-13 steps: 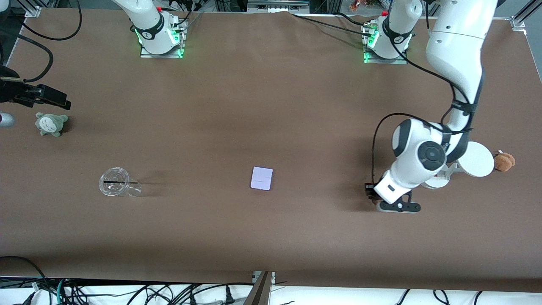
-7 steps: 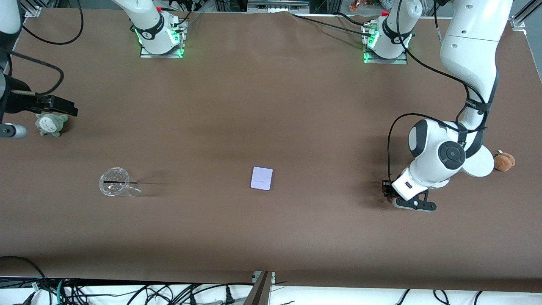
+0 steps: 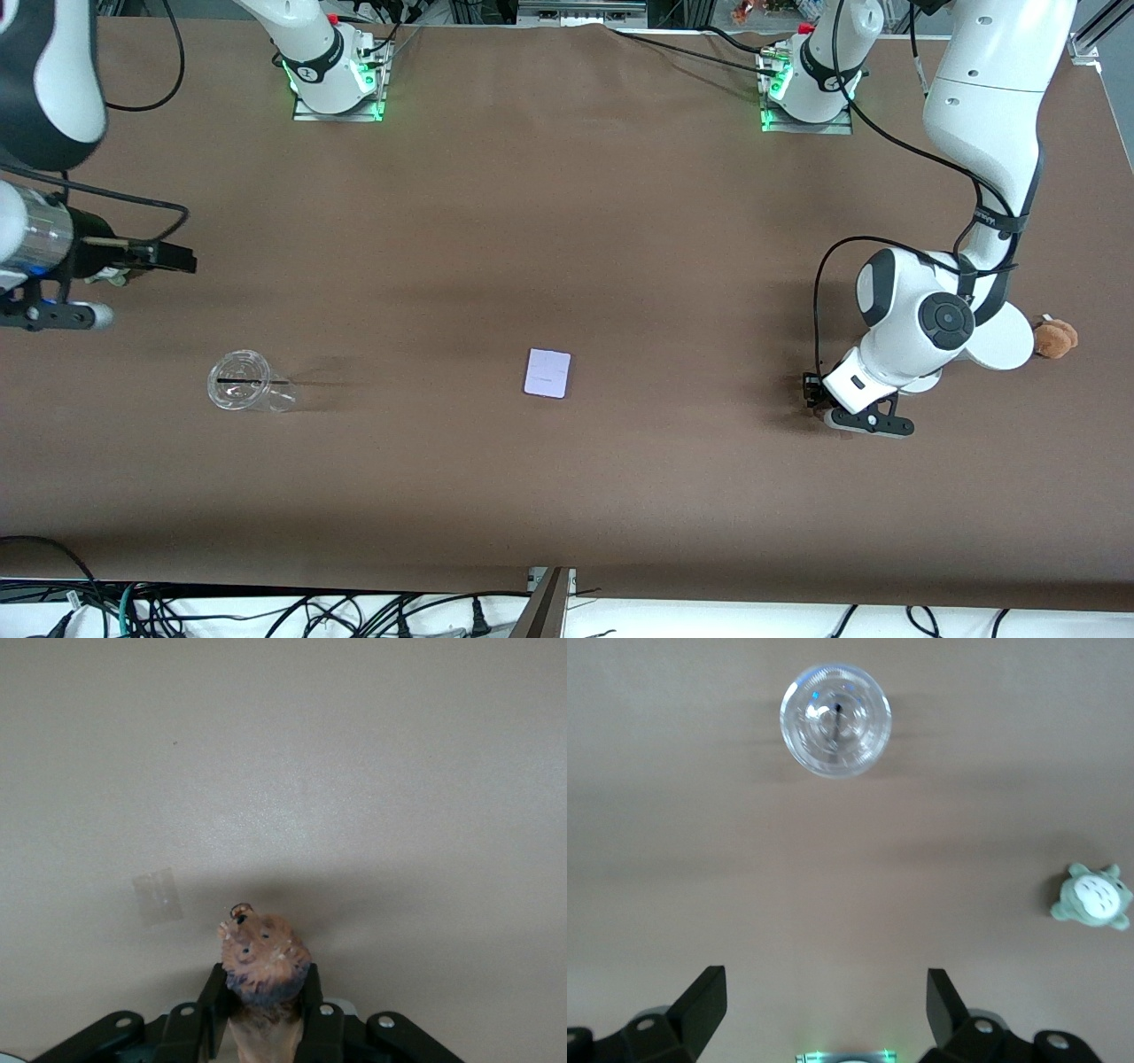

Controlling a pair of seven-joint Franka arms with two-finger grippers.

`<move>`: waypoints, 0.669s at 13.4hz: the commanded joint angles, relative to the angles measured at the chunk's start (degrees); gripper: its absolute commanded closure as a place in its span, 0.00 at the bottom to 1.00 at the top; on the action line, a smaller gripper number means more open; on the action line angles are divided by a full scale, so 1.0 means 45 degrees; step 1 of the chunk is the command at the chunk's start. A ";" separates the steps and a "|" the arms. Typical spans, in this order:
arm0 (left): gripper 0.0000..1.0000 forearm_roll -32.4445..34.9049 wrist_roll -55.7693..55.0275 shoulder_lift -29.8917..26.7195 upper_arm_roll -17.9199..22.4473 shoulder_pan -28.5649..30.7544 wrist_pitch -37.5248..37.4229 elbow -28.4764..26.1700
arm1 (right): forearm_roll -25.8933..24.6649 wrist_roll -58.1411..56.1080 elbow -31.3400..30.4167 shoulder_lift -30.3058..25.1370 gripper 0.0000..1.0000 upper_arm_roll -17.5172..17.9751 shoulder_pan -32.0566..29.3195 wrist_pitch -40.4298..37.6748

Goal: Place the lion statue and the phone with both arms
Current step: 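Lower the lion with the left gripper while the right gripper reaches the phone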

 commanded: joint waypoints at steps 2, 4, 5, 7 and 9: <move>1.00 -0.1328 0.0243 -0.0328 -0.0247 0.0162 0.0000 -0.0378 | 0.0544 0.1982 -0.0022 0.1024 0.00 0.0073 0.1041 0.1547; 1.00 -0.1488 0.0242 -0.0328 -0.0325 0.0162 -0.0234 -0.0378 | 0.0625 0.3445 -0.0022 0.1747 0.00 0.0073 0.1900 0.2738; 1.00 -0.1720 0.0242 -0.0328 -0.0325 0.0162 -0.0274 -0.0378 | 0.0625 0.4149 -0.0003 0.2060 0.00 0.0073 0.2330 0.3285; 1.00 -0.2248 0.0281 -0.0289 -0.0325 0.0162 -0.0274 -0.0378 | 0.0625 0.5341 -0.0002 0.2627 0.00 0.0073 0.3170 0.4185; 1.00 -0.2269 0.0534 -0.0250 -0.0384 0.0181 -0.0294 -0.0398 | 0.0625 0.6746 0.0017 0.3251 0.00 0.0073 0.3913 0.5121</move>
